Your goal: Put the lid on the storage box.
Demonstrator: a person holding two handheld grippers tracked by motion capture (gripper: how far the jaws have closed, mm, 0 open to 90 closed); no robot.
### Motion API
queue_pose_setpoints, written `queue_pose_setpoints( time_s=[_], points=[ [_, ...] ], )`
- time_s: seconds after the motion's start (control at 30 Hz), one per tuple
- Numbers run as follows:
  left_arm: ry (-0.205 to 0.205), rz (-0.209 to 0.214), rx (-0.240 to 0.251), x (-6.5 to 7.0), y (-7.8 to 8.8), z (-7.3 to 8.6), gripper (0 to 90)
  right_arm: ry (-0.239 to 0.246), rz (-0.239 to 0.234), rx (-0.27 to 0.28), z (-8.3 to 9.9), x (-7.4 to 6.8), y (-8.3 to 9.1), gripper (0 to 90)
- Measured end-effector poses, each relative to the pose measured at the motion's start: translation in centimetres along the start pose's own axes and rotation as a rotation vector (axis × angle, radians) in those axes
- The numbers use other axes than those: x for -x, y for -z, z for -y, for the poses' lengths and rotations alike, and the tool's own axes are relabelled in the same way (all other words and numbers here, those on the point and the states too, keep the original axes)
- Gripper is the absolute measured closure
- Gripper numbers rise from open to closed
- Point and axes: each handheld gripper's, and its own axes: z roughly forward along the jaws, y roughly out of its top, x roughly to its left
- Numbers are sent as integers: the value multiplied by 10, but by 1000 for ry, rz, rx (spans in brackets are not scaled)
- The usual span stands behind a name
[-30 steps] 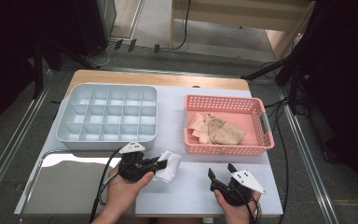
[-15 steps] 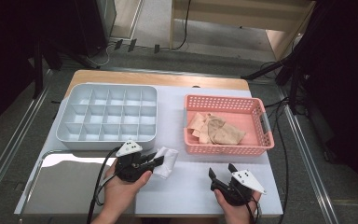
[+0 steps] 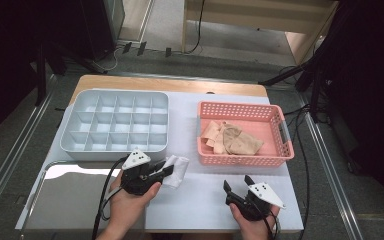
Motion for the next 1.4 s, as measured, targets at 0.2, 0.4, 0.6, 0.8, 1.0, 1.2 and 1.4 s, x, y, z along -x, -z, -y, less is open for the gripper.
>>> queue_pose_setpoints(
  time_s=[0.2, 0.4, 0.6, 0.8, 1.0, 1.2, 1.4],
  points=[
    [-1, -9, 10, -2, 3, -1, 744, -2, 1, 0, 0, 0, 0, 234],
    [1, -14, 19, -4, 7, -2, 744, -3, 4, 0, 0, 0, 0, 234],
    [-8, -24, 22, -6, 10, -6, 744, -2, 5, 1, 0, 0, 0, 236],
    [-5, -24, 28, -8, 12, -9, 744, -4, 0, 0, 0, 0, 0, 237],
    [2, -27, 34, -10, 13, -11, 742, -9, 1, 3, 0, 0, 1, 229],
    [2, -29, 43, -13, 16, -15, 742, -9, 0, 8, 0, 0, 1, 220],
    [7, -34, 48, -17, 18, -19, 742, -9, 1, 5, 0, 0, 1, 219]
  ],
)
